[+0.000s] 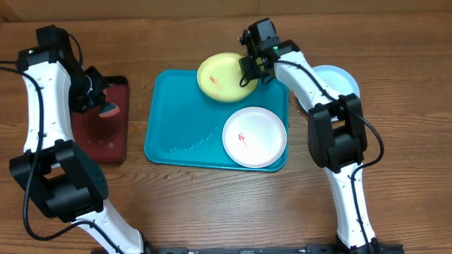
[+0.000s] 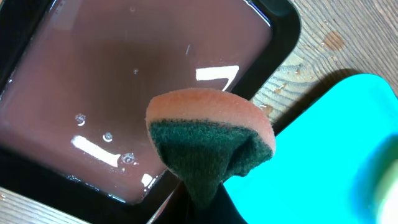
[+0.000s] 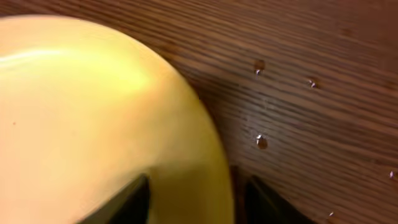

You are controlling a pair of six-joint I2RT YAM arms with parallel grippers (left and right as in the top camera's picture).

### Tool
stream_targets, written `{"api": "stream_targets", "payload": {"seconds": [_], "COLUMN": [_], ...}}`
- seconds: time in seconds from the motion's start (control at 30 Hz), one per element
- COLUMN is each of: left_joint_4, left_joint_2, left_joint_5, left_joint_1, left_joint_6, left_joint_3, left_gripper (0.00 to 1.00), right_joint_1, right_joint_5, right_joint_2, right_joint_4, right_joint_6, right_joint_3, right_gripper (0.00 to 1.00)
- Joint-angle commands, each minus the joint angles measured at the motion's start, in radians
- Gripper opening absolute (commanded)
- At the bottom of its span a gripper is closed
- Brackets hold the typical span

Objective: Clean dirty plates on tray and stack at the side
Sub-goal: 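Grip the yellow plate's edge with the right gripper and pull it toward center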

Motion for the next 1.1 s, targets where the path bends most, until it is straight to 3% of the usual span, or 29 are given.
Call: {"api": "stream_targets", "payload": {"seconds": [0.0, 0.3, 0.47, 0.97, 1.07], "left_joint_4": [0.008, 0.018, 0.018, 0.018, 0.018], "left_joint_2": [-0.022, -0.022, -0.022, -0.022, -0.022], "left_joint_5": [0.015, 0.015, 0.015, 0.015, 0.019], "left_joint_1": [-0.009, -0.011, -0.011, -0.011, -0.011], "left_joint_6": [0.019, 0.019, 0.019, 0.020, 0.027], "left_joint_3": [0.002, 0.002, 0.002, 0.002, 0.002], "left_gripper": [0.04, 0.05, 0.04, 0.04, 0.04], "right_joint_1": [-0.002, 0.031, 0.082, 0.229, 0.230], "right_joint_5": [0.026, -0.002, -0.004, -0.005, -0.004], "right_joint_2": [0.003, -0.003, -0.003, -0.006, -0.006], "right_joint_4": [-0.005, -0.065, -0.135, -0.331, -0.297], "right_joint_6": [-0.022, -0.016, -0.013, 0.247, 0.243], "right_joint_3": [0.000, 0.024, 0.083, 0.153, 0.111], "right_gripper": [0.31, 0.04, 0.04, 0.04, 0.15]}}
